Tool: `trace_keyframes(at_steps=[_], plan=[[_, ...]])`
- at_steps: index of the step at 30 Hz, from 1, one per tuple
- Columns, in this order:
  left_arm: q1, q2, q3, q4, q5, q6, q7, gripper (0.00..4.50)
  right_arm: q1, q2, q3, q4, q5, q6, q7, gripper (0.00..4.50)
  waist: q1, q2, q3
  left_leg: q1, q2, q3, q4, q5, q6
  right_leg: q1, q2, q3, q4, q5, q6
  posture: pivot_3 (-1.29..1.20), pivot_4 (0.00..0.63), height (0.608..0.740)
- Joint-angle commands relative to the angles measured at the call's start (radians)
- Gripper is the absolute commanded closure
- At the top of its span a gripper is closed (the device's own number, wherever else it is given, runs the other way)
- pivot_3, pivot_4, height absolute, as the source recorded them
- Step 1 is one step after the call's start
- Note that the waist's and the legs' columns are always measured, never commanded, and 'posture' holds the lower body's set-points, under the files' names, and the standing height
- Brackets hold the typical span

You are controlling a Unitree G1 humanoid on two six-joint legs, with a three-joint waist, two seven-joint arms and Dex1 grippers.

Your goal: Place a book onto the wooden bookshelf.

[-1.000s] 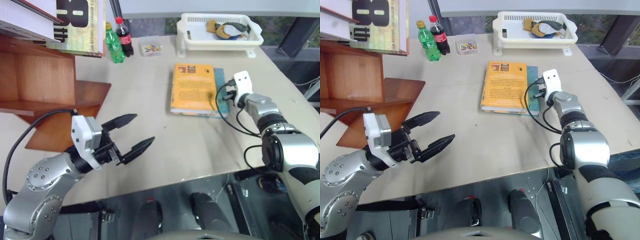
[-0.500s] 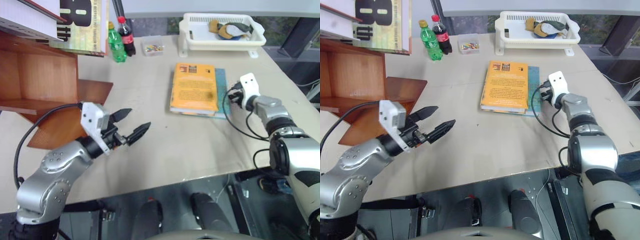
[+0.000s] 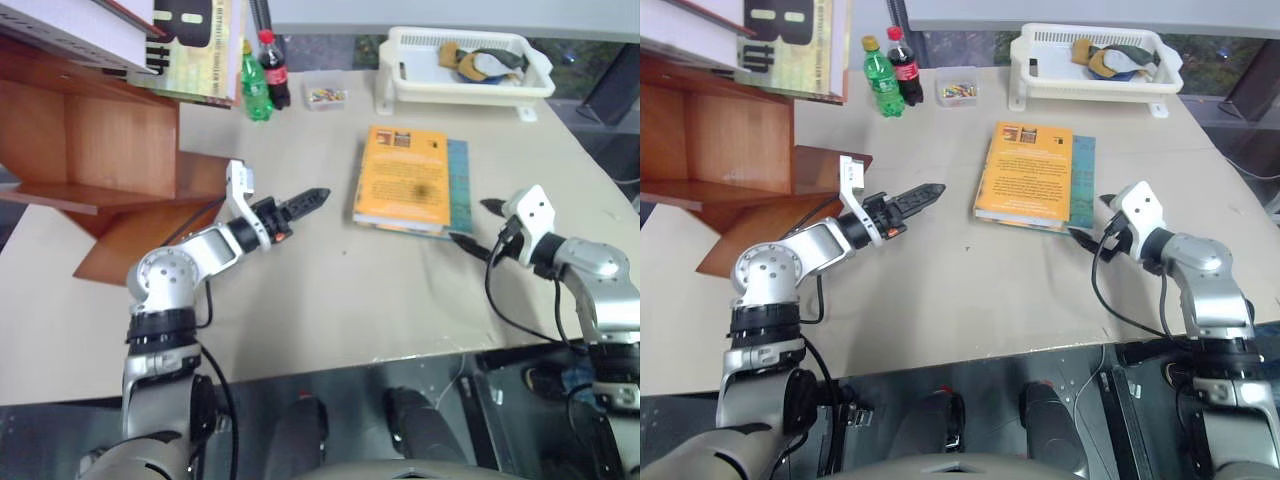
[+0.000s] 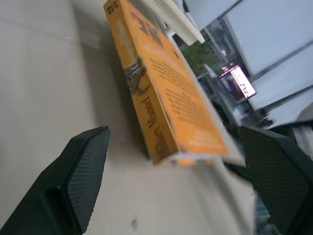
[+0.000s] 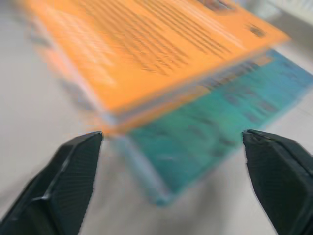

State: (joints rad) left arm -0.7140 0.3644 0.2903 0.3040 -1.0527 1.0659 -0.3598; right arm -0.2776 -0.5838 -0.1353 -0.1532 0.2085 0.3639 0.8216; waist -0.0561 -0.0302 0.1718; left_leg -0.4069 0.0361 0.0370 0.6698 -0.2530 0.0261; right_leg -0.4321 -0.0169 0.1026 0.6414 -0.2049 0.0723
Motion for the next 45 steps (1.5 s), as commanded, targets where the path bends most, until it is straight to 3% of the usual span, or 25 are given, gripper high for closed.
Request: trace_keyframes(at_steps=[1,10,24,31,36,41,45], plan=[[-0.131,-0.033,0.058,0.223,0.002,0.017,0.006,0.0,0.083,-0.011,-0.041,-0.261,0.086,0.1,-0.038,0.04,-0.001,0.0,0.0,-0.001,0.0,-0.001,0.0,0.0,0.0,0.0,0.0,-0.001,0.0,0.0,0.0,0.0,0.15,0.74],[-0.398,-0.081,0.038,0.754,0.219,-0.098,-0.14,0.0,0.281,-0.017,-0.088,-0.635,0.166,0.267,-0.162,0.04,0.021,0.0,0.0,-0.008,-0.001,-0.006,0.001,0.0,0.0,-0.004,0.0,-0.006,-0.002,0.0,0.0,0.0,0.15,0.74],[-0.526,-0.141,0.04,0.954,0.44,-0.181,-0.34,0.0,0.462,-0.01,-0.147,-0.894,0.271,0.301,-0.278,0.04,0.028,-0.001,0.0,-0.009,-0.001,-0.008,0.001,0.0,0.0,-0.004,0.0,-0.007,-0.002,0.0,-0.001,0.0,0.15,0.74],[-0.533,-0.146,0.085,0.969,0.466,-0.17,-0.341,3.23,0.489,-0.04,-0.13,-0.894,0.296,0.265,-0.346,0.0,0.027,-0.001,0.0,-0.009,-0.001,-0.009,0.001,0.0,0.0,-0.004,0.0,-0.008,-0.002,0.0,-0.001,0.0,0.15,0.74],[-0.534,-0.144,0.135,0.948,0.447,-0.107,-0.296,3.23,0.489,-0.064,-0.132,-0.894,0.314,0.265,-0.377,0.0,0.027,-0.001,0.0,-0.009,-0.001,-0.009,0.002,0.0,0.0,-0.004,0.0,-0.008,-0.001,0.0,0.0,0.0,0.15,0.74],[-0.524,-0.179,0.232,0.892,0.386,-0.059,-0.149,3.23,0.461,-0.072,-0.127,-0.894,0.325,0.291,-0.393,0.0,0.028,-0.001,0.0,-0.009,-0.001,-0.01,0.002,0.0,0.0,-0.003,0.0,-0.008,-0.001,0.0,0.0,0.0,0.15,0.74],[-0.456,-0.295,0.281,0.665,0.322,0.009,0.036,3.23,0.432,-0.084,-0.139,-0.878,0.339,0.302,-0.385,0.0,0.036,-0.001,0.0,-0.009,-0.001,-0.011,0.004,0.0,0.0,-0.003,-0.001,-0.009,0.0,0.0,0.0,0.0,0.15,0.74]])
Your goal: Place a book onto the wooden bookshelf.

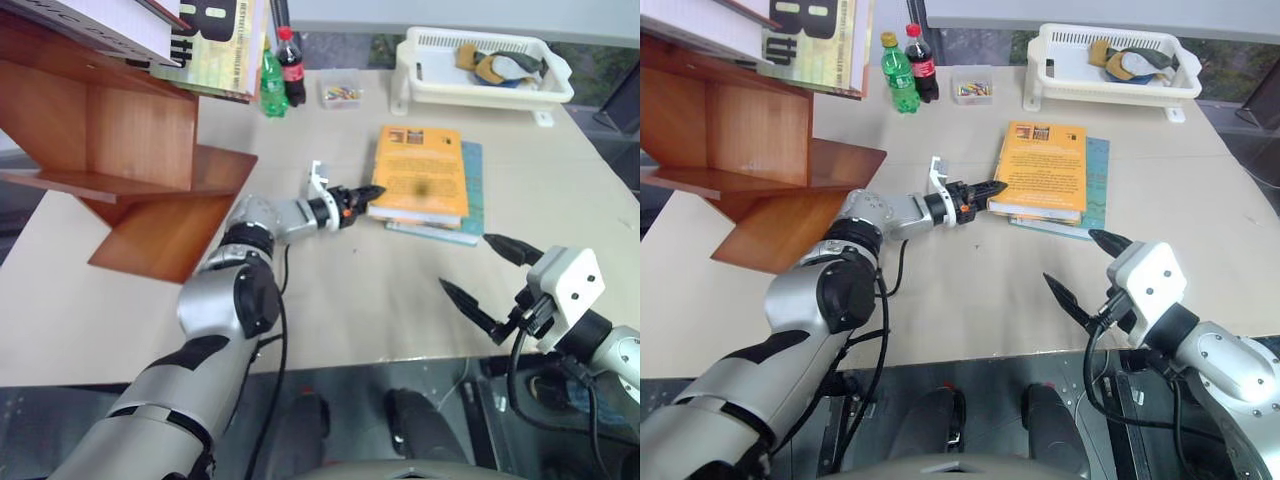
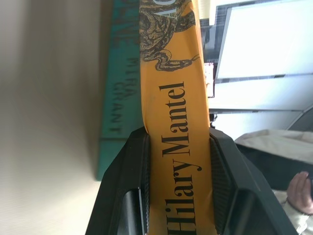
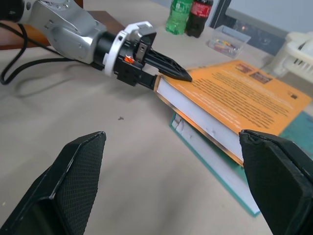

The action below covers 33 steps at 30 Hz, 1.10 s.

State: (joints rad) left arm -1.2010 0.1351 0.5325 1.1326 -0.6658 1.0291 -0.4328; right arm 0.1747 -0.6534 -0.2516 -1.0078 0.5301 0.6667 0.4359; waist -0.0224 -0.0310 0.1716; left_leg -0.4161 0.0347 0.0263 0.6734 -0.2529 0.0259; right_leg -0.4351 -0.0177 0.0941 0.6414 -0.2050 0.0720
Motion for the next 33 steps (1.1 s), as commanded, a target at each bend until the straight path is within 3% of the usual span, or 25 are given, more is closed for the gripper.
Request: trace_keyframes(at_steps=[1,6,12,23,29,30,32,33], plan=[[0.066,-0.109,0.036,-0.262,-0.074,0.062,0.159,3.23,-0.028,-0.018,-0.028,-0.019,0.022,0.001,0.003,0.0,0.006,0.0,0.0,0.0,0.0,0.0,0.0,0.0,0.0,0.0,0.0,0.0,0.0,0.0,0.0,0.0,0.15,0.74],[0.246,-0.312,0.02,-0.693,-0.12,0.135,0.417,3.23,-0.062,-0.039,-0.049,-0.004,0.051,0.016,0.01,0.0,0.011,0.0,0.0,0.0,0.0,0.0,0.0,0.0,0.0,0.0,0.0,0.0,-0.001,0.0,0.0,0.0,0.15,0.74],[0.339,-0.349,0.007,-0.866,-0.151,0.172,0.565,3.23,-0.076,-0.055,-0.06,-0.004,0.075,0.035,0.009,0.0,0.006,0.001,-0.001,0.002,0.0,-0.002,0.0,0.0,-0.001,0.002,0.001,-0.001,0.001,0.0,0.0,0.0,0.15,0.74],[0.345,-0.351,0.05,-0.867,-0.369,0.246,0.662,3.23,-0.095,-0.077,-0.064,0.026,0.094,0.03,0.021,0.0,0.011,0.0,-0.002,0.001,-0.001,-0.004,0.007,0.001,-0.001,0.006,0.0,-0.003,0.001,0.0,0.0,0.0,0.15,0.74],[0.369,-0.31,0.016,-0.807,-0.366,0.262,0.67,3.23,-0.114,-0.082,-0.05,0.04,0.09,0.024,0.023,0.0,0.011,-0.001,-0.002,0.001,-0.001,-0.004,0.007,0.001,-0.001,0.006,0.0,-0.004,0.001,0.0,0.0,0.0,0.15,0.74],[0.372,-0.303,0.012,-0.798,-0.363,0.26,0.661,2.64,-0.117,-0.082,-0.048,0.041,0.09,0.025,0.023,0.0,0.012,-0.001,-0.002,0.001,-0.001,-0.005,0.007,0.001,-0.001,0.006,0.0,-0.004,0.001,0.0,0.0,0.0,0.15,0.74],[0.372,-0.288,0.002,-0.78,-0.356,0.259,0.638,2.21,-0.123,-0.082,-0.045,0.043,0.089,0.026,0.023,0.0,0.012,0.0,-0.002,0.001,-0.001,-0.005,0.007,0.001,-0.001,0.006,0.0,-0.004,0.001,0.0,0.0,0.0,0.15,0.74],[0.372,-0.281,-0.006,-0.775,-0.35,0.258,0.627,1.76,-0.123,-0.083,-0.045,0.045,0.088,0.025,0.024,0.0,0.011,0.0,-0.002,0.001,-0.001,-0.005,0.007,0.001,-0.001,0.006,0.0,-0.004,0.0,0.0,0.0,0.0,0.15,0.74]])
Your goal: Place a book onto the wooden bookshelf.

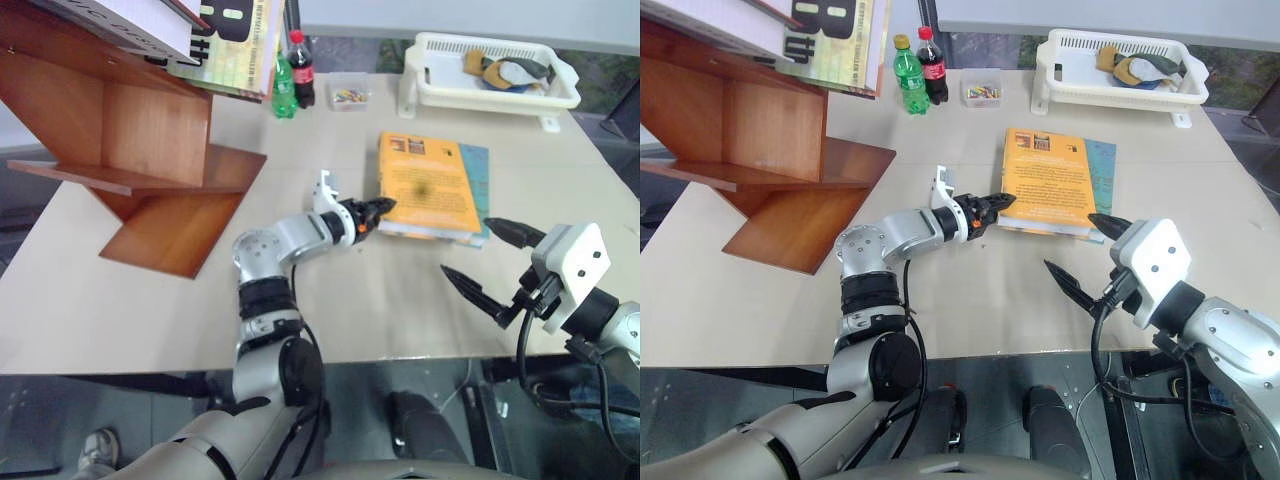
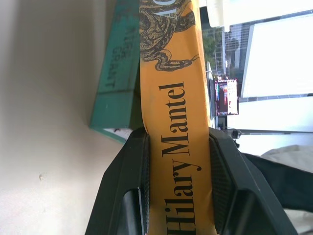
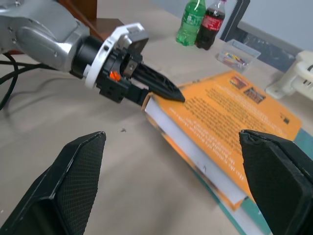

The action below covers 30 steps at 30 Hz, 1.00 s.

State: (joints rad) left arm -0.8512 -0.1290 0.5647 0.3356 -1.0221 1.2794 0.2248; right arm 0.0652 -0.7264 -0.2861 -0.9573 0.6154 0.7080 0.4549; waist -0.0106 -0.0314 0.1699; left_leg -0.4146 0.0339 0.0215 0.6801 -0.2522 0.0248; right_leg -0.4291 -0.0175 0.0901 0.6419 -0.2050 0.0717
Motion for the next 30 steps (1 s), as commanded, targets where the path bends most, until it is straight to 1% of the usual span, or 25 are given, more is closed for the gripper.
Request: trace_keyframes(at_steps=[1,3,4,7,10,13,16,20,24,30], plan=[[0.022,-0.01,-0.045,0.028,0.008,0.007,-0.04,1.28,-0.014,-0.01,-0.01,-0.005,0.002,-0.016,0.006,0.0,0.0,0.0,0.0,0.0,0.0,0.0,0.0,0.0,0.0,0.0,0.0,0.0,0.0,0.0,0.0,0.0,0.15,0.74],[0.015,0.014,-0.053,0.04,0.006,0.01,-0.068,0.1,-0.017,-0.011,-0.008,-0.002,0.001,-0.016,0.007,0.0,-0.001,0.0,0.0,0.0,0.0,0.0,0.0,0.0,0.0,0.0,0.0,0.0,0.0,0.0,0.0,0.0,0.15,0.74],[0.008,0.043,-0.055,0.041,0.007,0.019,-0.089,0.03,-0.022,-0.012,-0.006,-0.001,0.001,-0.015,0.006,0.0,-0.001,0.0,0.0,0.0,0.0,0.0,0.0,0.0,0.0,0.0,0.0,0.0,0.0,0.0,0.0,0.0,0.15,0.74],[-0.009,0.126,-0.05,0.055,0.003,0.039,-0.143,0.03,-0.03,-0.014,-0.003,-0.002,0.003,-0.012,0.005,0.0,-0.006,0.0,0.0,0.0,0.0,0.0,0.0,0.0,0.0,0.0,0.0,0.0,0.0,0.0,0.0,0.0,0.15,0.74],[-0.046,0.246,-0.046,0.116,0.006,0.068,-0.23,0.03,-0.038,-0.013,0.006,-0.002,0.005,-0.016,0.01,0.0,-0.007,0.0,0.0,0.0,0.001,0.0,0.0,0.0,0.0,0.0,0.001,0.0,0.001,0.0,0.0,0.0,0.15,0.74],[-0.105,0.353,-0.075,0.225,0.034,0.082,-0.346,0.03,-0.046,-0.01,0.023,0.006,-0.001,-0.023,0.015,0.0,-0.005,0.0,0.0,0.0,0.001,-0.001,0.0,0.0,0.0,-0.001,0.001,-0.001,0.001,0.0,0.0,0.0,0.15,0.74],[-0.181,0.415,-0.125,0.366,0.089,0.066,-0.481,0.03,-0.058,-0.008,0.035,0.016,-0.006,-0.029,0.021,0.0,0.004,0.0,0.0,-0.001,0.0,-0.001,0.0,0.0,0.0,0.0,0.0,-0.002,0.0,0.0,0.0,0.0,0.15,0.74],[-0.274,0.45,-0.22,0.565,0.211,-0.025,-0.671,0.03,-0.06,-0.01,0.035,0.019,-0.012,-0.037,0.026,0.0,0.005,0.0,0.0,-0.002,-0.002,-0.001,0.0,0.0,0.0,0.0,-0.002,-0.002,-0.001,0.0,0.0,0.0,0.15,0.74],[-0.351,0.436,-0.287,0.733,0.322,-0.126,-0.832,0.03,-0.039,-0.007,0.016,-0.009,-0.011,-0.027,0.01,0.0,-0.001,0.0,0.0,-0.002,-0.002,-0.001,0.0,0.0,0.0,0.0,-0.002,-0.002,-0.001,0.0,0.0,0.0,0.15,0.74],[-0.416,0.393,-0.297,0.891,0.436,-0.268,-0.94,0.03,0.006,0.002,-0.011,-0.074,-0.003,-0.001,-0.041,0.0,-0.002,0.0,0.0,-0.002,-0.001,-0.001,0.0,0.0,0.0,0.0,-0.001,-0.003,-0.001,0.0,0.0,0.0,0.15,0.74]])
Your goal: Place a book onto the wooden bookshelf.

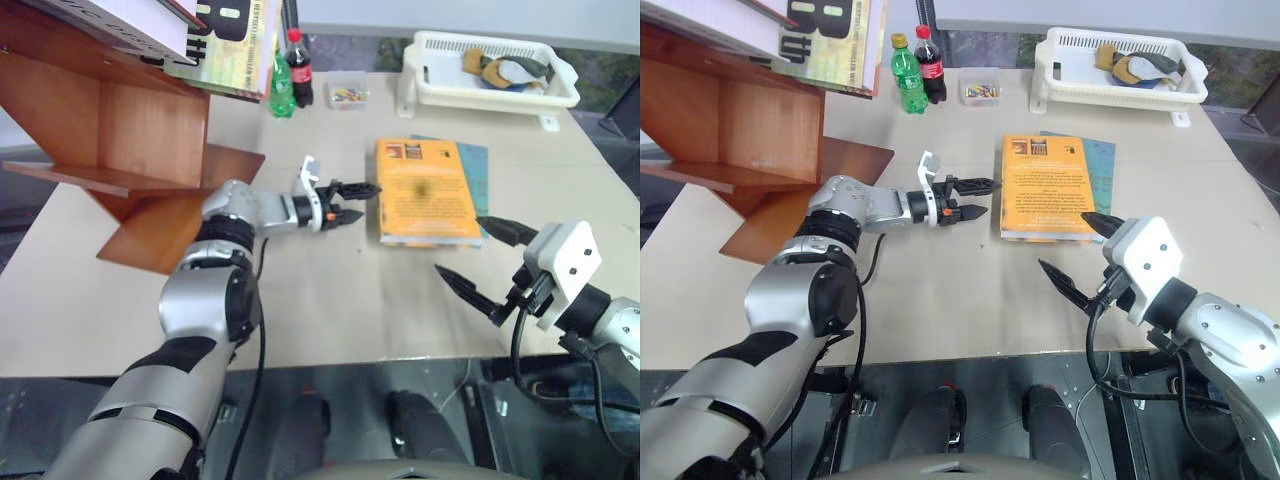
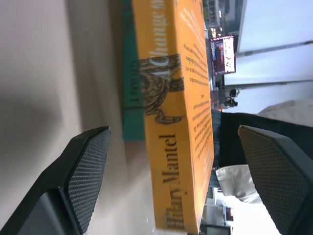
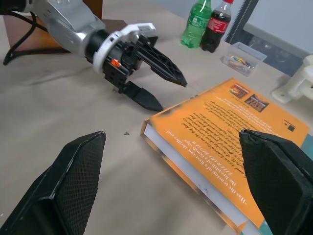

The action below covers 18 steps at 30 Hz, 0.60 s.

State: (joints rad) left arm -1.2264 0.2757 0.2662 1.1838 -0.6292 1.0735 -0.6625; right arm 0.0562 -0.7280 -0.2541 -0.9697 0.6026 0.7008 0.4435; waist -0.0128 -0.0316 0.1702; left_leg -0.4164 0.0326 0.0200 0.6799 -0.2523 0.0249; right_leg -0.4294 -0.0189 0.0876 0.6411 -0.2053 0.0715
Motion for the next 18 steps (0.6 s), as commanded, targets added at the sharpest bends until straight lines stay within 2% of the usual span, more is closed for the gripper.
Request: trace_keyframes(at_steps=[1,6,15,16,17,18], plan=[[-0.047,-0.019,0.003,0.056,0.057,-0.076,-0.064,0.03,0.029,0.002,-0.052,-0.07,0.013,0.002,-0.034,0.0,0.0,0.0,0.0,0.0,0.0,0.0,0.0,0.0,0.0,0.0,0.0,0.0,0.0,0.0,0.0,0.0,0.15,0.74],[-0.074,-0.078,0.022,0.114,0.12,-0.175,-0.078,0.03,0.079,-0.031,-0.057,-0.077,0.039,-0.044,-0.109,0.0,0.002,0.0,0.0,0.0,0.0,0.0,0.0,0.0,0.0,0.0,0.0,0.0,0.0,0.0,0.0,0.0,0.15,0.74],[-0.085,-0.149,0.099,0.149,0.142,-0.265,-0.018,0.03,0.225,-0.132,-0.079,-0.077,0.093,-0.191,-0.243,0.0,0.0,0.0,0.0,0.0,0.0,0.0,0.0,0.0,0.0,0.0,0.0,0.0,0.0,0.0,0.0,0.0,0.15,0.74],[-0.084,-0.151,0.11,0.151,0.14,-0.267,-0.01,0.55,0.24,-0.144,-0.076,-0.077,0.096,-0.208,-0.26,0.0,-0.001,-0.001,0.0,0.0,0.0,0.0,0.0,0.0,0.0,0.0,0.0,0.0,0.0,0.0,0.0,0.0,0.15,0.74],[-0.084,-0.153,0.118,0.151,0.141,-0.267,-0.005,0.84,0.256,-0.155,-0.075,-0.077,0.099,-0.225,-0.273,0.0,-0.001,0.0,0.0,0.0,0.0,0.0,0.0,0.0,0.0,0.0,0.0,0.0,0.0,0.0,0.0,0.0,0.15,0.74],[-0.083,-0.155,0.124,0.152,0.142,-0.266,-0.001,1.42,0.268,-0.166,-0.071,-0.077,0.102,-0.24,-0.288,0.0,-0.001,0.0,0.0,0.0,0.0,0.0,0.0,0.0,0.0,0.0,0.0,0.0,0.0,0.0,0.0,0.0,0.15,0.74]])
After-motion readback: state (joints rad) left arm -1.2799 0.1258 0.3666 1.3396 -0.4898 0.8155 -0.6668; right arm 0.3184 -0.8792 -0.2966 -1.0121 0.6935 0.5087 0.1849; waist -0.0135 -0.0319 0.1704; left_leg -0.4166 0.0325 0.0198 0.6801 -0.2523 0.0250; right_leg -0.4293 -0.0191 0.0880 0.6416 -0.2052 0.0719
